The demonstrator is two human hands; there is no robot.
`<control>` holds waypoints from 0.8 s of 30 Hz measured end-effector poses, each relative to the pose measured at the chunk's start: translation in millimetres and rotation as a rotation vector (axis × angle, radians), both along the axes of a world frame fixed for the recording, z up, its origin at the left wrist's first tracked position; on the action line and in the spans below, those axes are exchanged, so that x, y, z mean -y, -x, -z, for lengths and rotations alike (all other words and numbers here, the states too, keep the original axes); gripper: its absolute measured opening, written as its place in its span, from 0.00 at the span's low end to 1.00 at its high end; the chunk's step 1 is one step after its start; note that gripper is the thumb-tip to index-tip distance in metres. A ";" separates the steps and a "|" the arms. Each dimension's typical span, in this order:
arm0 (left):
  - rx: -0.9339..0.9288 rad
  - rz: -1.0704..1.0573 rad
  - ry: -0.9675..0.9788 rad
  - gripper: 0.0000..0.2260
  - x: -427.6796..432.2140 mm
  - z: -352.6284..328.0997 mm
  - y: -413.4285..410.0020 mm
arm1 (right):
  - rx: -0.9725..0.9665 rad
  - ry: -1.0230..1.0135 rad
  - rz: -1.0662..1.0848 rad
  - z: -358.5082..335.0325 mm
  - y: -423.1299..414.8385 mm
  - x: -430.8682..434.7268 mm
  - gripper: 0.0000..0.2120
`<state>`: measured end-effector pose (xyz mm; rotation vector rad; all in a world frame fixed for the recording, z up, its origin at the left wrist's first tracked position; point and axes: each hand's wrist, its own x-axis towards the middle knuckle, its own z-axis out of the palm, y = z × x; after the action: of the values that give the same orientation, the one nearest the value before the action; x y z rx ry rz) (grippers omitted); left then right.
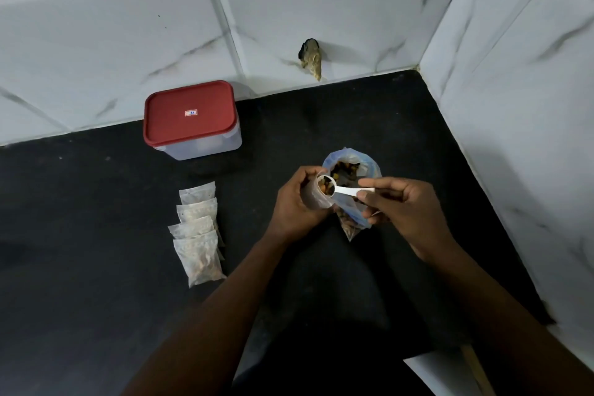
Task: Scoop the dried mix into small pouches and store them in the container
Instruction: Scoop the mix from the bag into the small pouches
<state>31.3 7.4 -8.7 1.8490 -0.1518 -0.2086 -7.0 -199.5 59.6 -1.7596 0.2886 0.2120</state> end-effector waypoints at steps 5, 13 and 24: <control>-0.002 0.006 -0.009 0.24 2.1 2.8 1.3 | 0.484 0.537 -0.290 1.7 8.0 -3.2 0.11; -0.027 -0.019 0.033 0.21 1.7 6.0 3.5 | 0.658 0.581 -0.277 8.5 18.0 1.6 0.11; -0.053 -0.028 -0.005 0.22 -0.1 9.1 5.7 | 0.257 0.184 0.223 17.6 0.4 14.6 0.09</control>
<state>25.6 7.6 -17.9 1.8475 -0.0888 -0.2390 -7.3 -214.1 42.0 -1.8954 0.3222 -0.2069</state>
